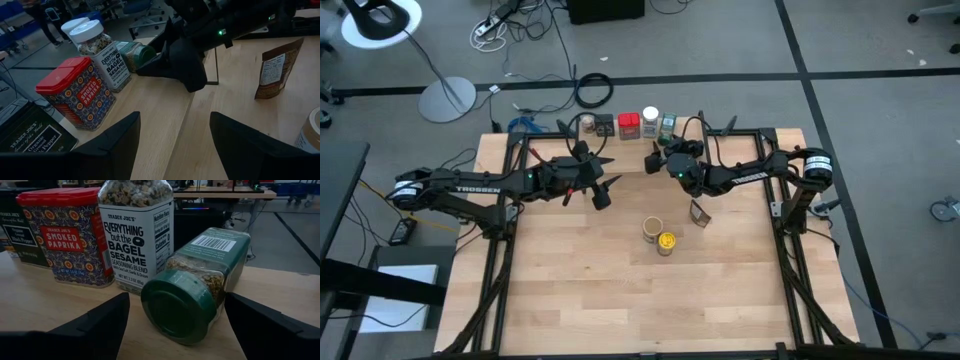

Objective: Shelf spices
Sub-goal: Put the green seasoning bottle on the shelf, then adjust the white seasoning bottle

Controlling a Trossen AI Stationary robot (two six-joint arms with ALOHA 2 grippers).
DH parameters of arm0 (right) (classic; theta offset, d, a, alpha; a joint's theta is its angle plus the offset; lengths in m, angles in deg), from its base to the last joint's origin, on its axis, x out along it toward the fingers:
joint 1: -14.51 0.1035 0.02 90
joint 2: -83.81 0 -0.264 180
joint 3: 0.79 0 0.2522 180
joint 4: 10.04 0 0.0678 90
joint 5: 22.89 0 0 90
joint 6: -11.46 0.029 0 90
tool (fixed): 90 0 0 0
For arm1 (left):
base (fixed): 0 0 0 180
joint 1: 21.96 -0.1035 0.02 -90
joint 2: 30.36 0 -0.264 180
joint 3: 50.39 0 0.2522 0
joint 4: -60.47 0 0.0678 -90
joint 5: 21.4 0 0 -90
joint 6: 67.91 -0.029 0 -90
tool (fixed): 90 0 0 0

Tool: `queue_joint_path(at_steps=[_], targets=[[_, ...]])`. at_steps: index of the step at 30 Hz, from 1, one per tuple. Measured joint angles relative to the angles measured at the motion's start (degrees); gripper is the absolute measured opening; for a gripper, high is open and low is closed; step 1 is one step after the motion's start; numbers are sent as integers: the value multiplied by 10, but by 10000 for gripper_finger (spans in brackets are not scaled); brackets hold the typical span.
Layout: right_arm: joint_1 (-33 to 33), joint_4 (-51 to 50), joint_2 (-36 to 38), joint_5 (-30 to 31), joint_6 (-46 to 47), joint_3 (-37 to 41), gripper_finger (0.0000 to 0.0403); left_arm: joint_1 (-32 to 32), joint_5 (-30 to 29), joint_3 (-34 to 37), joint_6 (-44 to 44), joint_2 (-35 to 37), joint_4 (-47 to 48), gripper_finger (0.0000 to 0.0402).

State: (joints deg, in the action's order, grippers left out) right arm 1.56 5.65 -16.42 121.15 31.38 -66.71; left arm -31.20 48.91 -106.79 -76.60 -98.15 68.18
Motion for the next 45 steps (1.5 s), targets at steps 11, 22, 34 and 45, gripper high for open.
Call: queue_joint_path(at_steps=[11,22,34,45], targets=[[38,0,0,4,-9,0,322,0,0,-9,-1,0,-8,242],[128,0,29,113,-81,0,318,-35,-21,-220,-77,-5,107,190],[221,4,77,257,-192,0,318,-208,242,-571,-123,-205,381,17],[284,5,112,357,-257,0,308,-284,361,-812,-185,-437,489,1]])
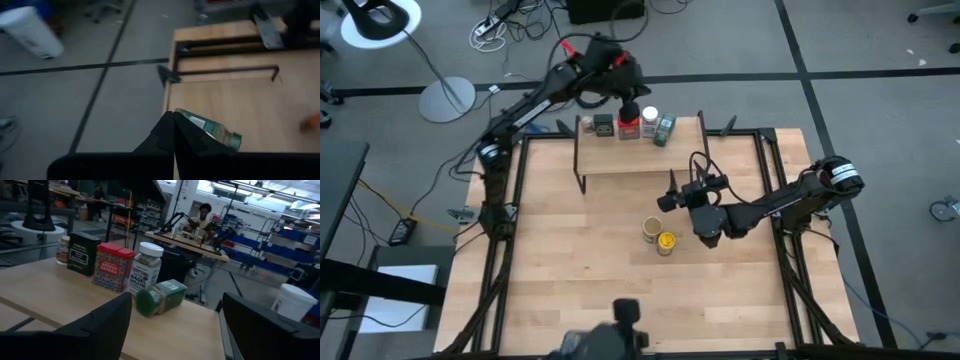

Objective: Shelf spices
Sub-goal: Adjust the white seasoning bottle

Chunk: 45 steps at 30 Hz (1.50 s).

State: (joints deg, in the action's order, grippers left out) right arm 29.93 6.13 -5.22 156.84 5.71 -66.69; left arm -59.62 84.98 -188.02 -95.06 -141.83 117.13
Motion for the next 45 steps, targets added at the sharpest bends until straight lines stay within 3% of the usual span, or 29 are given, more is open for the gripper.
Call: queue_joint_path(at_steps=[7,15,22,30,39,45], targets=[[40,0,1,1,0,0,306,-29,71,-93,-78,-93,63,1],[43,0,0,3,0,0,306,-34,73,-91,-110,-104,31,0],[43,0,0,3,-4,0,306,-34,11,-91,-108,-110,-28,0],[39,-1,0,3,-5,0,306,-34,-28,-89,-108,-133,5,0],[-4,-11,-1,-36,-38,0,306,-38,-25,-90,-115,-132,2,0],[-33,10,-1,-51,-40,0,306,-58,45,-90,-109,-132,18,0]])
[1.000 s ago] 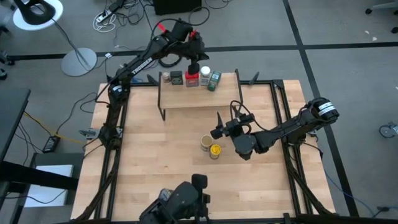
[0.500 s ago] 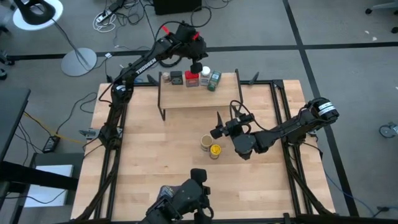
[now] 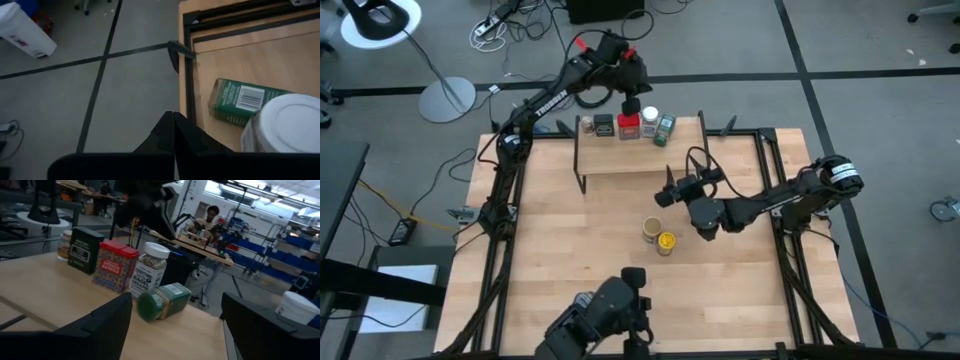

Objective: Shelf spices
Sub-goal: Adjust the white seasoning bottle

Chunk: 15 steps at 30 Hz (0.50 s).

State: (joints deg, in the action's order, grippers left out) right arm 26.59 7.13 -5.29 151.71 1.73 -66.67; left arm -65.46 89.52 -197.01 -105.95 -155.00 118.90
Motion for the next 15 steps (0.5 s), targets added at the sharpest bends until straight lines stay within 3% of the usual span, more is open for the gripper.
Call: queue_joint_path(at_steps=[3,8,15], targets=[[-7,4,0,-11,-5,0,306,-13,31,0,10,0,-13,0],[-7,-1,0,-47,-4,0,306,-34,145,0,55,1,-25,0],[-41,-39,0,-85,1,0,306,-35,158,0,68,0,-15,0]])
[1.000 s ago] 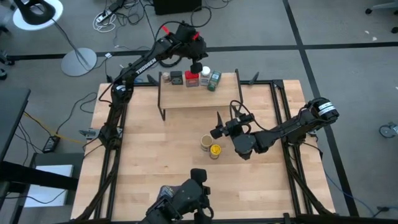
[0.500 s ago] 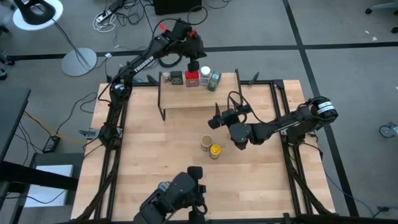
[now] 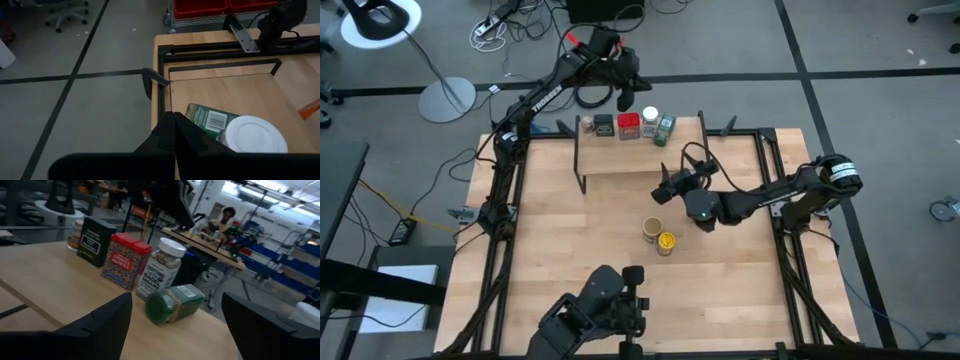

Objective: Shelf spices
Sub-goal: Adjust the white seasoning bottle

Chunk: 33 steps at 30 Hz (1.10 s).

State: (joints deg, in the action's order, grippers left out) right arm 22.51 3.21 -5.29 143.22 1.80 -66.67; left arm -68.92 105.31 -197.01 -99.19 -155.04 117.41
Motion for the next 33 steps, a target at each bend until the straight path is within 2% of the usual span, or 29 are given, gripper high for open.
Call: queue_joint_path(at_steps=[4,9,12,19,33], targets=[[-25,-37,0,-55,55,0,306,3,-10,0,4,-6,0,0],[-53,-67,0,-62,69,0,306,13,-54,0,15,-13,-8,0],[-66,-63,0,-95,68,0,306,16,-64,0,29,-14,-14,0],[-70,-62,0,-114,81,0,306,28,-140,0,31,-26,-17,0],[-90,-61,0,-147,81,0,307,44,-125,0,29,-58,-18,0]])
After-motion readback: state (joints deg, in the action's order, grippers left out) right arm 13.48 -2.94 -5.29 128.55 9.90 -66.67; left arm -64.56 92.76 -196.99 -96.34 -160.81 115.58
